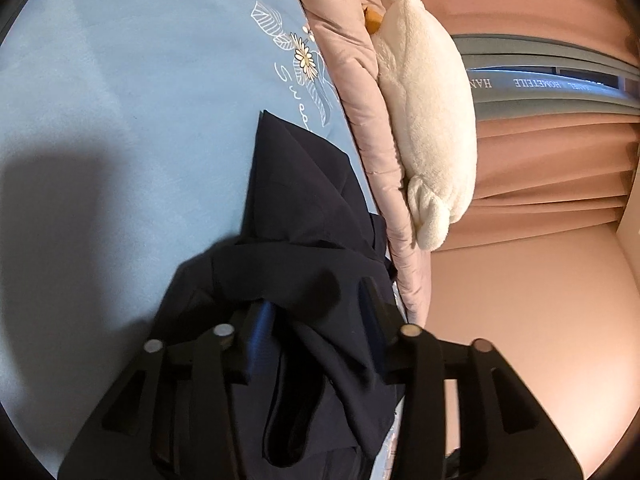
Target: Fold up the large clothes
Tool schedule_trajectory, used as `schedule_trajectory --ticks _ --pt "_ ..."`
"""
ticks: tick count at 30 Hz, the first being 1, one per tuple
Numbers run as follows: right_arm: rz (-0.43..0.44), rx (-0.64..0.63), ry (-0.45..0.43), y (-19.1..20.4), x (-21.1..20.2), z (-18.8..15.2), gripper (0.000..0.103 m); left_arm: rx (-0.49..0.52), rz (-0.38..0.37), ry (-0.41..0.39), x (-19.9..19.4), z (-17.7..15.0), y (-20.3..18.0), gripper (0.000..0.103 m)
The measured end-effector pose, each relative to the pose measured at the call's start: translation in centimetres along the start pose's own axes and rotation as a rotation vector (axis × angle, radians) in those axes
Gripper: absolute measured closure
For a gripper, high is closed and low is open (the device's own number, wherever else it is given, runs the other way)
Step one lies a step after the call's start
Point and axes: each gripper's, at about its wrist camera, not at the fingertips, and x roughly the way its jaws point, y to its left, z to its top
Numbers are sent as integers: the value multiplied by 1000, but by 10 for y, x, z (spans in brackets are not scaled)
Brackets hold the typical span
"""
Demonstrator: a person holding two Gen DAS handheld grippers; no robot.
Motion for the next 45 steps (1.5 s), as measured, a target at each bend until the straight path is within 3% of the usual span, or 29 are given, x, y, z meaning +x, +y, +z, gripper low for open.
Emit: schedule_trajectory --ticks 1,3,4,7,10,13,14,16,18,22,26,28,30,33,36,39,41,43,45 --pt "37 -43 -57 16 -12 11 54 -5 -2 2 1 0 -1 54" --pt "118 -107 -77 52 -10 31 29 -25 -32 4 -1 -2 0 47" --pt "160 -150 -67 76 1 43 29 -24 -43 2 -3 -3 0 43" --pt "264 -244 20 145 54 76 29 -29 -49 6 -9 -8 7 38" --pt "330 -248 68 192 95 91 31 -61 -50 11 -18 -7 25 38" --pt "441 -383 102 235 111 58 34 -107 -95 29 -22 -1 37 38" --pt "431 -452 101 247 114 43 38 -104 -97 29 -22 0 36 38" --pt "379 -625 85 273 122 7 57 -88 -93 33 -22 1 34 38" --pt "319 -740 84 292 129 -12 64 -87 -94 37 -21 2 34 38" --pt "244 -819 28 304 136 -16 66 -85 -87 41 -18 4 33 38" --pt "188 -886 53 316 152 -14 66 -65 -67 45 -15 7 34 37" --pt "128 -964 28 321 158 -19 101 -65 -57 39 -14 9 35 37" --pt "100 -1030 -4 324 157 -24 101 -70 -56 31 -15 11 36 37" --pt "178 -1090 -39 316 129 -40 101 -53 -36 16 -17 15 35 37" --pt "169 -1162 3 308 126 -67 101 -55 -24 7 -19 14 34 37" --pt "184 -1023 74 291 133 -66 101 -38 5 6 -23 9 29 37" --pt "246 -904 99 280 121 -61 100 -13 27 14 -24 6 22 37" --pt "293 -817 93 268 101 -58 82 2 38 22 -25 2 17 37" --pt "346 -681 97 243 76 -51 70 10 37 26 -27 -2 11 37"
